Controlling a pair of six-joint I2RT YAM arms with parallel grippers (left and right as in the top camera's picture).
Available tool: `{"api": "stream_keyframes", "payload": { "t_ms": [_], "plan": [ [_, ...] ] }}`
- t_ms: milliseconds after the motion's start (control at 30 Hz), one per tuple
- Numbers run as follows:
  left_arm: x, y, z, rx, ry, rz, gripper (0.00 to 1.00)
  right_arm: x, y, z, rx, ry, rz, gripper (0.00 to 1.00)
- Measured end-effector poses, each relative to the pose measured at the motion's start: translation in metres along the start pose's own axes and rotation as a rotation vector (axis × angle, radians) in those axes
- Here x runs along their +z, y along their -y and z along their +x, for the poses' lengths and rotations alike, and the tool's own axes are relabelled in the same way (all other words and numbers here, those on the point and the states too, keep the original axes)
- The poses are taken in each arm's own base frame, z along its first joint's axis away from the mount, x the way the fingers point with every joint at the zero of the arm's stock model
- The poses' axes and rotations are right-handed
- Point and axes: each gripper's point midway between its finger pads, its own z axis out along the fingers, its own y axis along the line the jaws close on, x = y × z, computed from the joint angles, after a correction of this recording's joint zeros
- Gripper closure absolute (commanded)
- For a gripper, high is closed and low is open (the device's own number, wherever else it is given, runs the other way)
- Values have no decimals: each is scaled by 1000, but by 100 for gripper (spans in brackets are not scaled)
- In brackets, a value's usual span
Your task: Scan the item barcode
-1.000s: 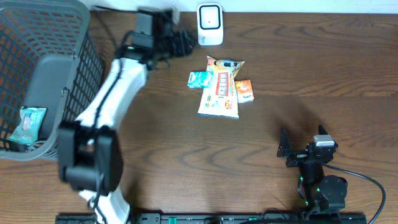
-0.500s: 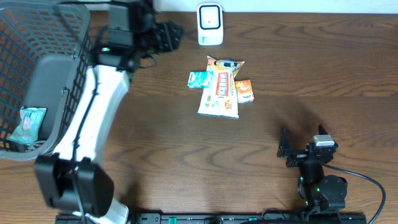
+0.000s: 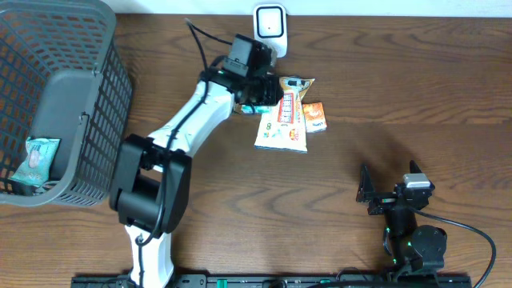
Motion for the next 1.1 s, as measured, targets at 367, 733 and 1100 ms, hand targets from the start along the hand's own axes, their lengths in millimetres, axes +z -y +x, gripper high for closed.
{"api": "stream_keyframes", "payload": {
  "t_ms": [367, 733, 1100],
  "plan": [
    [6, -27, -4, -2, 35, -147, 80, 0, 0, 0, 0, 0, 0, 1],
    [16, -49, -2, -9, 41, -236, 79, 0, 0, 0, 0, 0, 0, 1],
    [0, -89, -14, 101, 95, -489, 72, 0, 0, 0, 0, 0, 0, 1]
  ]
}}
